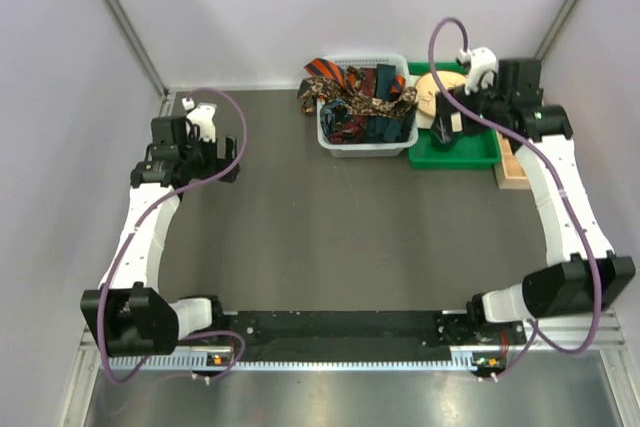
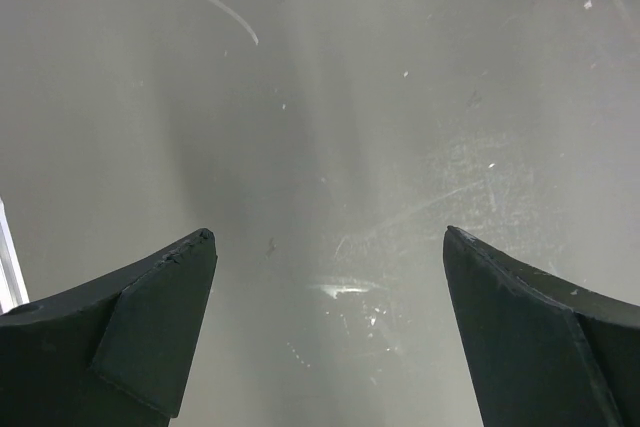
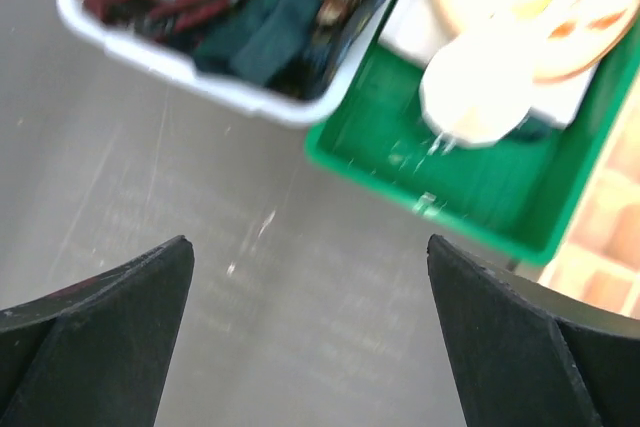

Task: Roll the ties
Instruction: Pick up the tie from the bin, then place the tie at the center of the board, then flatten out the tie at the center of the board.

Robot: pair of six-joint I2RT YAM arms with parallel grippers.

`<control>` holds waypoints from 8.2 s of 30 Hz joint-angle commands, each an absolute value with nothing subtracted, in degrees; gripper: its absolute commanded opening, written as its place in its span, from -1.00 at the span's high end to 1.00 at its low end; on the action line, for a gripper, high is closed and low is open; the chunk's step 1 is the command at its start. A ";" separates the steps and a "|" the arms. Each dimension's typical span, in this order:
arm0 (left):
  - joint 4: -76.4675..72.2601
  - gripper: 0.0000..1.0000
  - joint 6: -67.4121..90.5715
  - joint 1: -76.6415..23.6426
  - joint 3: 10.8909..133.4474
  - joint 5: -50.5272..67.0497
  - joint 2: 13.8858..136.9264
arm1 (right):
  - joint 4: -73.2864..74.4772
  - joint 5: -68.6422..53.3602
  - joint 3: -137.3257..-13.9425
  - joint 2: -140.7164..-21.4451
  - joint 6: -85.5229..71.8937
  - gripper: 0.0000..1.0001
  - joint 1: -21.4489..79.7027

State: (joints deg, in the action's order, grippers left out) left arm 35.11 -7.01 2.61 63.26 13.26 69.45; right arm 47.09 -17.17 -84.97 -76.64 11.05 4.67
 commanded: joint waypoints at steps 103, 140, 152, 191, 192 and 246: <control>34.01 -0.98 -1.76 3.34 74.87 20.56 74.09 | 25.84 -33.83 -122.17 -100.56 -8.52 1.00 16.08; 37.18 -0.90 -20.03 3.43 64.35 29.27 60.65 | 65.67 -58.36 -98.00 -77.42 29.19 1.00 28.46; 44.56 -0.86 -18.37 7.72 64.60 27.16 61.17 | 63.64 -61.97 -132.66 -118.44 26.47 1.00 39.63; 50.36 -0.69 -33.63 25.05 64.52 49.31 77.45 | 31.54 -2.96 -74.09 -109.79 16.27 0.75 56.52; 49.84 -0.69 -34.79 24.96 63.73 48.87 76.39 | 33.21 -5.77 -74.53 -108.73 15.39 1.00 55.56; 20.83 0.10 -63.38 -31.55 43.15 18.03 86.04 | 42.45 -32.61 -77.87 -104.77 5.36 -0.25 34.98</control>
